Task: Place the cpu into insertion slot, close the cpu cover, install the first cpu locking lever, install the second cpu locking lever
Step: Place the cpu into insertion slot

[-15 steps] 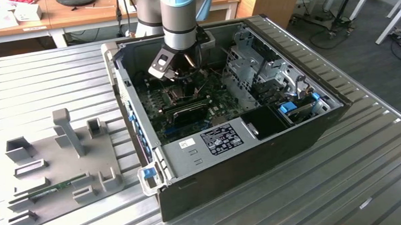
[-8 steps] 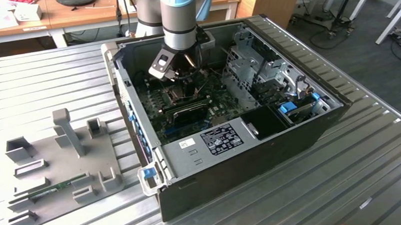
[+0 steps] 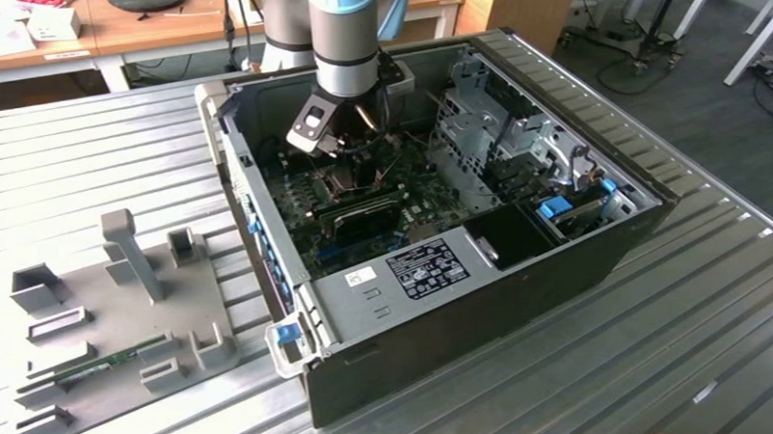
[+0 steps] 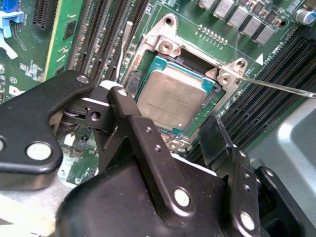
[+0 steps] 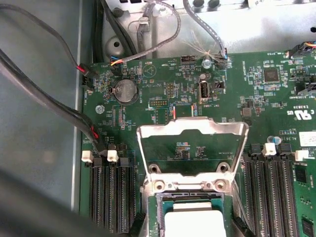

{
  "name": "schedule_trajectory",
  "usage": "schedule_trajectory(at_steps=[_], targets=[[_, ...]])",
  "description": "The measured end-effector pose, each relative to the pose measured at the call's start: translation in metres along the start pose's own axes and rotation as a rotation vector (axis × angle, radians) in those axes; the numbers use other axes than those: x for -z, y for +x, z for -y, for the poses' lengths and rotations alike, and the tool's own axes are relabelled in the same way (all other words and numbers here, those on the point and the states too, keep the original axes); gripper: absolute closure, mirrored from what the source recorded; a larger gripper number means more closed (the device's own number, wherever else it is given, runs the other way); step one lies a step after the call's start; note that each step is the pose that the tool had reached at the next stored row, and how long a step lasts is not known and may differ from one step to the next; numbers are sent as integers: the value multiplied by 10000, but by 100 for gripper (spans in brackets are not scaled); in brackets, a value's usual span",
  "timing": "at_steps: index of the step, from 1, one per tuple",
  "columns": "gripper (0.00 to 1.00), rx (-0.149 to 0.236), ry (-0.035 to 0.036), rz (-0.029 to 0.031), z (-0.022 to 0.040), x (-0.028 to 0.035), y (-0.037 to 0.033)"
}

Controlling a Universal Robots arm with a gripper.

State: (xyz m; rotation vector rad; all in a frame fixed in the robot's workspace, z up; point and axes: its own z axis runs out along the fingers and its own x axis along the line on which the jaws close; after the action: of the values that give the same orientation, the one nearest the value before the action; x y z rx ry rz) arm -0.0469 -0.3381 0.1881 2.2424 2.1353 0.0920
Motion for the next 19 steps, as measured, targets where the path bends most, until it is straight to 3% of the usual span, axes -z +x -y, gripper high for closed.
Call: schedule_trajectory(at_steps=[5, 6, 19], targets=[[32, 1, 0, 0, 0, -1, 0], [38, 0, -1, -1, 0, -1, 0], [38, 0, -1, -2, -2, 24, 1]])
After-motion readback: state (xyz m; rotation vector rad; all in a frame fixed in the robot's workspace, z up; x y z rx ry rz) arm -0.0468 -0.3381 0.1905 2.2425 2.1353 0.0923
